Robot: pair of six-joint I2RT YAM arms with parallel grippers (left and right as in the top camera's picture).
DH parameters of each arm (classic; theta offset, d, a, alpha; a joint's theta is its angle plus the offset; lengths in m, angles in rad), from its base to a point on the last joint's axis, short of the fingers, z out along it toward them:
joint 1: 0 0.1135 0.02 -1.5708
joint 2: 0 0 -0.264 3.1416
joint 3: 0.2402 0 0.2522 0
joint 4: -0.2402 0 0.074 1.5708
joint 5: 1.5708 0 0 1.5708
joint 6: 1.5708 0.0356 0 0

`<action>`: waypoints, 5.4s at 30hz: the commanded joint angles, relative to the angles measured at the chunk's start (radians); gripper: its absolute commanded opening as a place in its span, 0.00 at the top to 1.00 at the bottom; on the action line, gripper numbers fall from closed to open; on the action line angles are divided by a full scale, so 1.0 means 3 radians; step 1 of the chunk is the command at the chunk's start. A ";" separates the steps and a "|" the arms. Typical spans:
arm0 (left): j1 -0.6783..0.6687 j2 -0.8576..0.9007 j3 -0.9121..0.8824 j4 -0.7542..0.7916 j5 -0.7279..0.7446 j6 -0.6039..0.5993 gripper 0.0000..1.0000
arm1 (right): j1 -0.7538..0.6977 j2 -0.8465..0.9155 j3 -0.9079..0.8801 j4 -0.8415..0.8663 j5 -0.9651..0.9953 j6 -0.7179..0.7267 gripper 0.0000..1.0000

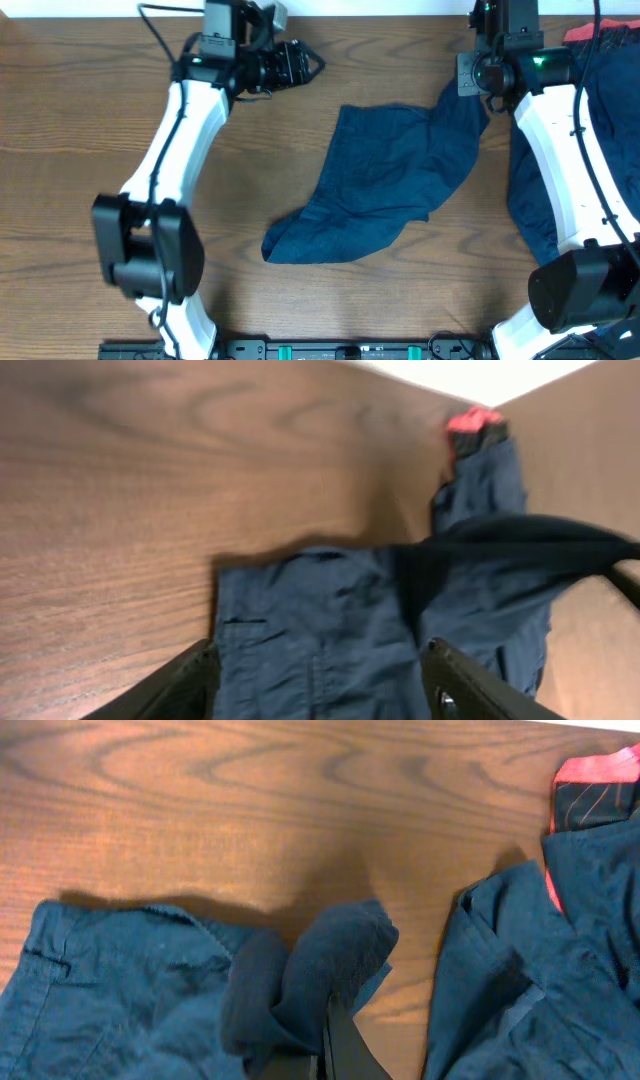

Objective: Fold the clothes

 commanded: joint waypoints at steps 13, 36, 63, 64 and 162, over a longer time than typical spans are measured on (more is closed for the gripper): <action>-0.0254 0.1166 0.0042 0.0587 0.0467 0.0051 0.32 | 0.0047 -0.0075 0.0048 -0.0209 0.0015 0.0028 0.99; -0.0581 0.1486 0.0042 0.0908 -0.0088 0.0141 0.73 | 0.0051 -0.0075 0.0048 -0.0277 0.0011 0.0055 0.99; -0.0112 -0.1200 0.0048 -0.0448 -0.0088 0.0365 0.94 | -0.0109 -0.1080 0.0050 -0.0387 0.0412 0.0205 0.99; -0.0056 -0.1358 0.0048 -0.0562 -0.0088 0.0365 0.94 | -0.0126 -0.1184 0.0050 -0.0413 0.0413 0.0203 0.99; -0.1010 -0.0037 -0.1300 -0.0783 0.0117 -0.1094 0.35 | -0.0633 0.0174 -0.0483 -0.1319 0.0285 0.0490 0.99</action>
